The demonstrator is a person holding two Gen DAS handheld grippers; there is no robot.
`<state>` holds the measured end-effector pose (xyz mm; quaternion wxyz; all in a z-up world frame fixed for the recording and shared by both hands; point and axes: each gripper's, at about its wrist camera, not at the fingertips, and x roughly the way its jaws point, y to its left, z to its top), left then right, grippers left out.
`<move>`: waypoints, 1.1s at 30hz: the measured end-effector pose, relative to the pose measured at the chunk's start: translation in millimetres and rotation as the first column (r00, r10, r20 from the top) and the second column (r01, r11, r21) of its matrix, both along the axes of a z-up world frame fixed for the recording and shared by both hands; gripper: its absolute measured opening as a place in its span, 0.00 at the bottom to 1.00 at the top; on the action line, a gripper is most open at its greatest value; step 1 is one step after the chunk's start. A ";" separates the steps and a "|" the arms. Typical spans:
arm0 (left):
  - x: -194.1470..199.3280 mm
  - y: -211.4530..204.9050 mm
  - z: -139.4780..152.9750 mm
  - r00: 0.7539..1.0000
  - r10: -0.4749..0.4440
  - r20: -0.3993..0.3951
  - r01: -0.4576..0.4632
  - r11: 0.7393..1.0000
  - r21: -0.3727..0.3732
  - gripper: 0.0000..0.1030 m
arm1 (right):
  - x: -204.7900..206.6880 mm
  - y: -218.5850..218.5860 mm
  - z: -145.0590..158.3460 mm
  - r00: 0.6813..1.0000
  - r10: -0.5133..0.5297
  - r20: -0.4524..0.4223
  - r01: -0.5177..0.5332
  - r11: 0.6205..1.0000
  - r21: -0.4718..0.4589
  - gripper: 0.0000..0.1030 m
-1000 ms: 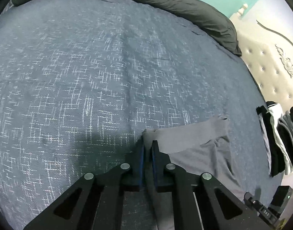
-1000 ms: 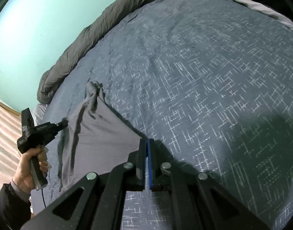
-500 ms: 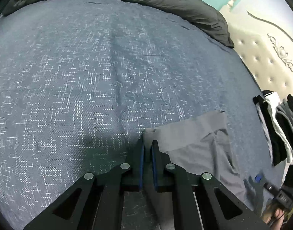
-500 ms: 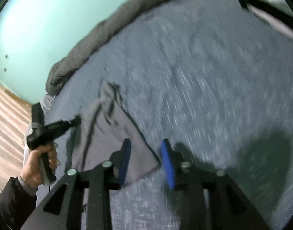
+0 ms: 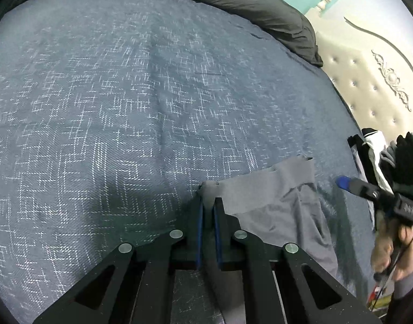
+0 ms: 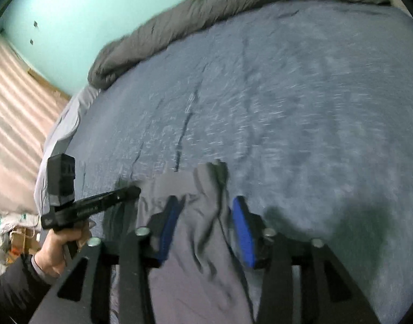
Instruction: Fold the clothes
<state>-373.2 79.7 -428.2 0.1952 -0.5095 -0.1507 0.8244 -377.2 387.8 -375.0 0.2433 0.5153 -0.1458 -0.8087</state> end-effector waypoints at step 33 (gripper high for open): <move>10.4 8.6 22.1 0.999 -0.014 -0.034 0.014 1.000 -0.010 0.07 | -31.5 -33.2 -21.8 0.977 0.208 -0.041 -0.191 0.949 0.252 0.06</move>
